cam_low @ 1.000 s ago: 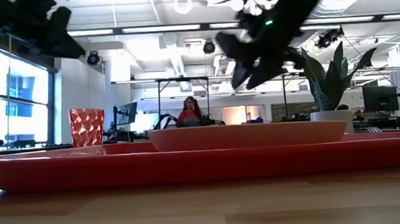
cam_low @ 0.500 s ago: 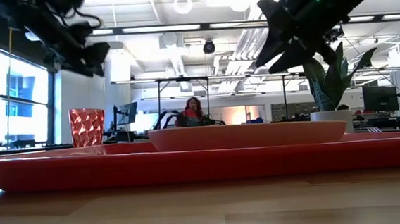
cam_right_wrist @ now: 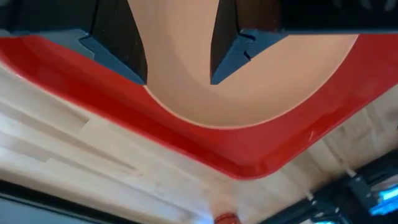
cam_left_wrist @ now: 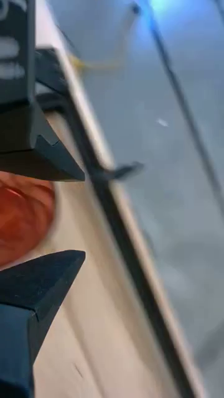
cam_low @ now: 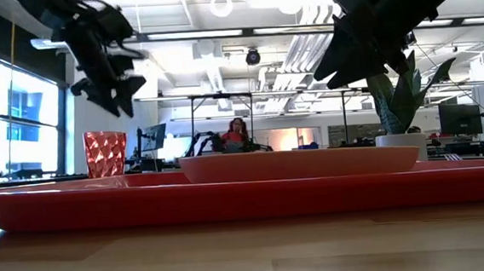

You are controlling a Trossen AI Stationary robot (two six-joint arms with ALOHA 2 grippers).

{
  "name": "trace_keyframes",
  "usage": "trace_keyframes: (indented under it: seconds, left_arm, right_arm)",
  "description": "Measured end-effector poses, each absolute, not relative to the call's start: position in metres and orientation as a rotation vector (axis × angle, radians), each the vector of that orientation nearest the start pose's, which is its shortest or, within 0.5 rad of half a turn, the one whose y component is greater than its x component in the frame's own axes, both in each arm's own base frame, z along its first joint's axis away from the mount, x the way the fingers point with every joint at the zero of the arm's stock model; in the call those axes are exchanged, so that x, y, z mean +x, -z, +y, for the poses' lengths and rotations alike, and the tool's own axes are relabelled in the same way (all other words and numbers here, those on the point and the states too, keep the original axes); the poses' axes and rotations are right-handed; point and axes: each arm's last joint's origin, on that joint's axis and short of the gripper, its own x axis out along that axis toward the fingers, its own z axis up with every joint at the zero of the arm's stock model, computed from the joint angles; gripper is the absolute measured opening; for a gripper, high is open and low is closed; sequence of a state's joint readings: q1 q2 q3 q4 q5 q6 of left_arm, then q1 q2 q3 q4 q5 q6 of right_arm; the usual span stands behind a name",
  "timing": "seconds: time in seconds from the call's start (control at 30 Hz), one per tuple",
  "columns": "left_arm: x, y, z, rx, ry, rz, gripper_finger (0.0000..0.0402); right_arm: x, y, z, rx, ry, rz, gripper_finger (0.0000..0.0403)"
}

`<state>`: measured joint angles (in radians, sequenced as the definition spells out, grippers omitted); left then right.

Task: Pick and place plate/cup/fork/spoon on tray
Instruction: Put the orange cup on the red serving tray to the top left of the orange plate

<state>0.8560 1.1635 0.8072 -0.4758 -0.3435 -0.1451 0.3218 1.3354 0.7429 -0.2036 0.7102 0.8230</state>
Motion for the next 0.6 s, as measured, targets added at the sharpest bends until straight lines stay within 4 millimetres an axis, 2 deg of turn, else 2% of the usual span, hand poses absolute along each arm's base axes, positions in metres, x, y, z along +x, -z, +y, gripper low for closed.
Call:
trace_keyframes:
  seconds: [0.1, 0.3, 0.37, 0.47, 0.6]
  left_arm:
    - [0.145, -0.241, 0.191, -0.362, -1.197, 0.852, 0.0195]
    - [0.121, -0.263, 0.226, -0.507, -1.214, 0.872, 0.0218]
    - [0.117, -0.266, 0.233, -0.56, -1.148, 0.838, 0.0222]
    - [0.116, -0.263, 0.237, -0.611, -1.075, 0.822, 0.0223]
    - [0.117, -0.248, 0.242, -0.632, -1.109, 0.886, 0.0223]
  right_arm:
    - [0.251, -0.209, 0.065, 0.383, 0.583, 0.516, 0.0167]
    - [0.251, -0.209, 0.062, 0.389, 0.636, 0.479, 0.0167]
    - [0.251, -0.209, 0.061, 0.393, 0.636, 0.482, 0.0167]
    - [0.251, -0.209, 0.06, 0.396, 0.624, 0.498, 0.0167]
    - [0.251, -0.208, 0.06, 0.395, 0.623, 0.502, 0.0167]
